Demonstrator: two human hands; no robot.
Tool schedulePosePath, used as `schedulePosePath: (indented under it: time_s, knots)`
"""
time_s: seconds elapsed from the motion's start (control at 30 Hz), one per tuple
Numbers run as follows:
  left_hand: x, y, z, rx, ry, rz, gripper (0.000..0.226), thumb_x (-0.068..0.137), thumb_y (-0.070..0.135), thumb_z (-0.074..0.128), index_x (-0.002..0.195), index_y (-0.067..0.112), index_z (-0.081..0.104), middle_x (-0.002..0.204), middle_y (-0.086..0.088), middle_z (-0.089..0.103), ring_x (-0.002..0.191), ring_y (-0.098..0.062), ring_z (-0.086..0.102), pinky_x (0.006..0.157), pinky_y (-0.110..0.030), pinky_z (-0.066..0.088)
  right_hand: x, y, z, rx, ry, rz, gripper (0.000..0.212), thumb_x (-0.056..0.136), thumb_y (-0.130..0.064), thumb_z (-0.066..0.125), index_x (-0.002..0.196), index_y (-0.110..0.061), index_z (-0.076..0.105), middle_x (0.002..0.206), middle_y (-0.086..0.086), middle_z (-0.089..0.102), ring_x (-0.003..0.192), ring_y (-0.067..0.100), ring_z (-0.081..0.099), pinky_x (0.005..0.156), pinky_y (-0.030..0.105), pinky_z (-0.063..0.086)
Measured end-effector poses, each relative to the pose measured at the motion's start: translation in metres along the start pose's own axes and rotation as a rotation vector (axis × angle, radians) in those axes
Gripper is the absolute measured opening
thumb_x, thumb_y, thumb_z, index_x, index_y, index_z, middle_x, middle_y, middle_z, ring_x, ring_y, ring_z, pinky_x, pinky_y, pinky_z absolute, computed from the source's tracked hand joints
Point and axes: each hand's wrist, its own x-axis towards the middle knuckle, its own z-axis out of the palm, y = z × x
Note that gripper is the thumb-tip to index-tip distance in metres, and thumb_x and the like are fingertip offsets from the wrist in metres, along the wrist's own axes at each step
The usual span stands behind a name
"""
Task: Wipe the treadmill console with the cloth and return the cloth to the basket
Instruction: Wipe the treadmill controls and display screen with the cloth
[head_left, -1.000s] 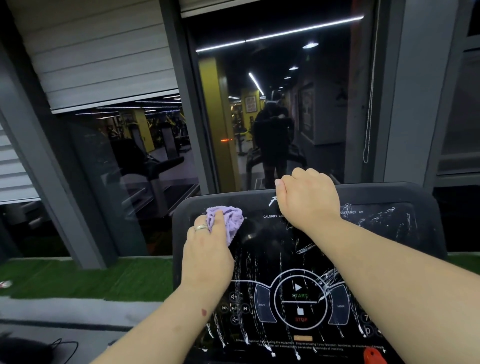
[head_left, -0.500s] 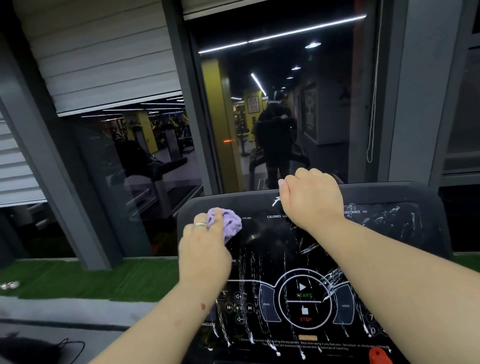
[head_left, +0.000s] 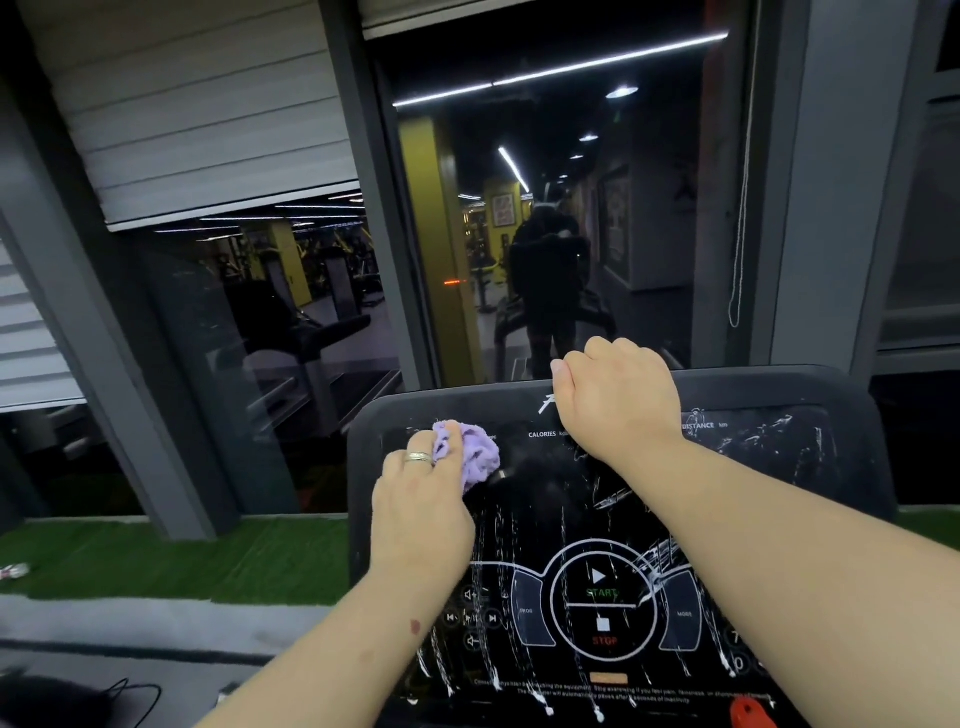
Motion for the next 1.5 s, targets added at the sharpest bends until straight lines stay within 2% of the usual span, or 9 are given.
schedulePosePath:
  time_s: [0.2,0.37,0.53,0.7,0.83,1.0,1.13,1.27,1.5]
  knots:
    - [0.009,-0.005,-0.01,0.003,0.013,-0.136,0.079,0.08,0.005,0.063,0.155,0.018,0.041,0.137,-0.008,0.049,0.102,-0.03,0.048,0.081,-0.04,0.047,0.001,0.0,0.001,-0.009,0.007,0.002,0.046,0.105,-0.037,0.033,0.071,-0.02,0.059,0.069,-0.004,0.04,0.062,0.022,0.038,0.058,0.036,0.029]
    - [0.002,-0.005,-0.002,0.005,0.03,0.05,0.08,0.064,-0.001,0.068,0.142,0.015,0.059,0.121,-0.009,0.061,0.087,-0.031,0.052,0.069,-0.041,0.052,0.0,0.0,-0.001,0.004,-0.004,0.001,0.045,0.104,-0.037,0.033,0.07,-0.02,0.058,0.068,-0.004,0.04,0.061,0.022,0.038,0.058,0.037,0.03]
    - [0.011,-0.019,-0.006,-0.008,0.05,-0.124,0.076,0.072,-0.001,0.066,0.146,0.012,0.055,0.127,-0.013,0.057,0.094,-0.034,0.051,0.077,-0.045,0.052,0.0,0.0,0.002,0.013,0.012,0.01,0.045,0.104,-0.038,0.035,0.072,-0.02,0.06,0.069,-0.003,0.045,0.062,0.021,0.037,0.059,0.036,0.028]
    - [-0.005,-0.011,0.003,0.014,0.035,0.071,0.075,0.064,-0.001,0.062,0.138,0.009,0.062,0.118,-0.012,0.061,0.087,-0.034,0.054,0.066,-0.043,0.053,0.0,0.0,-0.001,0.02,-0.002,0.008,0.045,0.104,-0.038,0.034,0.072,-0.02,0.061,0.069,-0.005,0.04,0.062,0.021,0.038,0.059,0.036,0.029]
    - [0.007,-0.034,-0.006,-0.012,0.085,-0.104,0.075,0.068,-0.006,0.071,0.141,0.007,0.06,0.12,-0.014,0.06,0.088,-0.036,0.054,0.07,-0.044,0.053,0.0,0.0,0.001,0.016,0.017,0.012,0.046,0.104,-0.037,0.034,0.072,-0.02,0.06,0.069,-0.005,0.038,0.062,0.021,0.037,0.06,0.036,0.026]
    - [-0.004,-0.029,0.001,0.007,0.055,0.02,0.079,0.063,-0.005,0.071,0.14,0.006,0.06,0.118,-0.014,0.061,0.084,-0.035,0.053,0.068,-0.044,0.054,0.0,0.0,-0.001,0.021,0.012,0.003,0.045,0.104,-0.036,0.034,0.071,-0.019,0.059,0.068,-0.004,0.039,0.061,0.021,0.037,0.059,0.036,0.027]
    - [-0.003,-0.029,-0.002,-0.046,0.067,-0.15,0.078,0.07,-0.002,0.072,0.145,0.01,0.056,0.125,-0.013,0.058,0.091,-0.035,0.051,0.074,-0.046,0.051,0.0,0.0,-0.001,0.016,0.014,0.005,0.045,0.104,-0.036,0.035,0.071,-0.019,0.059,0.068,-0.004,0.039,0.062,0.021,0.038,0.059,0.036,0.028]
    - [-0.009,-0.022,0.005,-0.006,0.04,-0.025,0.081,0.064,-0.002,0.072,0.143,0.008,0.057,0.121,-0.014,0.06,0.086,-0.034,0.053,0.071,-0.045,0.053,0.0,0.0,-0.001,0.014,0.001,0.001,0.045,0.104,-0.037,0.033,0.07,-0.02,0.058,0.067,-0.004,0.041,0.061,0.021,0.038,0.059,0.036,0.028]
    - [-0.004,-0.022,-0.003,-0.023,0.02,-0.125,0.081,0.071,-0.001,0.07,0.149,0.01,0.051,0.127,-0.013,0.055,0.091,-0.033,0.047,0.074,-0.043,0.047,0.0,0.0,-0.001,0.007,0.0,0.0,0.044,0.104,-0.036,0.034,0.069,-0.021,0.055,0.067,-0.004,0.04,0.061,0.021,0.038,0.059,0.037,0.029]
